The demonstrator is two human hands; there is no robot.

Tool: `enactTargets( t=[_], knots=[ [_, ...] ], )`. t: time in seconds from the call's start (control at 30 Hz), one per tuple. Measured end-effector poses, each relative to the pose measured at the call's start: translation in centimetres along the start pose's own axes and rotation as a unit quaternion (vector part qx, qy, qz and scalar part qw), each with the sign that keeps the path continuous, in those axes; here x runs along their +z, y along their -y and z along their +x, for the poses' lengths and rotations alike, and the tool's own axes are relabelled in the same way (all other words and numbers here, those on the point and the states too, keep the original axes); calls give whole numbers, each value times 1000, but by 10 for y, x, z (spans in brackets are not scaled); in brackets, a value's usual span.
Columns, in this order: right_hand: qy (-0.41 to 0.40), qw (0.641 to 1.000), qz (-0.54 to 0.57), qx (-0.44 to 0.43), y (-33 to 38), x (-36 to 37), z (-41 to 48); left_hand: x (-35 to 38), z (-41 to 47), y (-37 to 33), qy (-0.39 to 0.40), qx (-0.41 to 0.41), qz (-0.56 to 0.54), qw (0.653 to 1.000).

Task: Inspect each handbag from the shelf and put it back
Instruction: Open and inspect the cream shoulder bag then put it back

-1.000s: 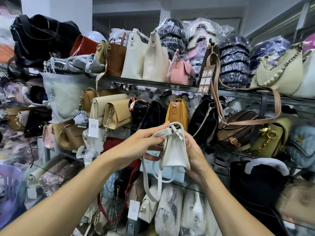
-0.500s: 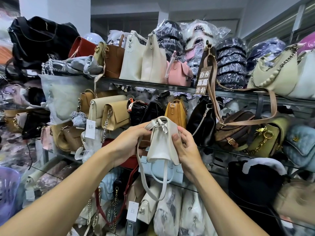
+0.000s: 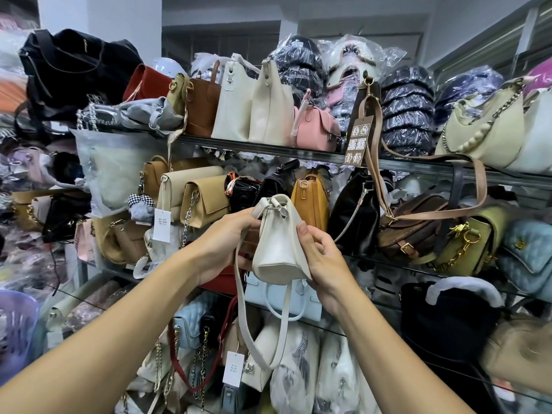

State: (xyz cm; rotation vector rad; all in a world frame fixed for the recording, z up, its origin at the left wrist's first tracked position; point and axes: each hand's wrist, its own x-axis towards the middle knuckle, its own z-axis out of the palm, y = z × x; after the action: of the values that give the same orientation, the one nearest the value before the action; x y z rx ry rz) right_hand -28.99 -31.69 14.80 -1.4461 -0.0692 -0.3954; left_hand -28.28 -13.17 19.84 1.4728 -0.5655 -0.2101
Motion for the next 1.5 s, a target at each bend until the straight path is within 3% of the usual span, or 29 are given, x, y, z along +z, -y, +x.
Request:
enactTargets(
  t=[0.27,0.67,0.83,0.97,1.13,1.27,1.37,1.5],
  knots=[
    [-31,999,-21,25,-4,0,7,-2,2,0,-23,-10,-17,1000],
    [95,989,59,98,1,-17,17,14,-1,-20,27,16,103,994],
    [66,985,73,140,1,-15,13,16,4,-19,22,7,135,991],
    [74,991,63,93,-3,-8,15,19,3,-24,9,-29,119,992],
    [-11,1000,2,12,-9,9,17,17,7,-22,-28,17,105,994],
    [-45,997,-38,-52,-3,13,16,14,11,-16,-91,28,59,994],
    [-45,992,-88,-73,-1,11,19,12,17,-12,-172,47,18,984],
    [-108,983,-128,-72,-4,-11,35,1,18,-14,-229,63,-48,970]
  ],
)
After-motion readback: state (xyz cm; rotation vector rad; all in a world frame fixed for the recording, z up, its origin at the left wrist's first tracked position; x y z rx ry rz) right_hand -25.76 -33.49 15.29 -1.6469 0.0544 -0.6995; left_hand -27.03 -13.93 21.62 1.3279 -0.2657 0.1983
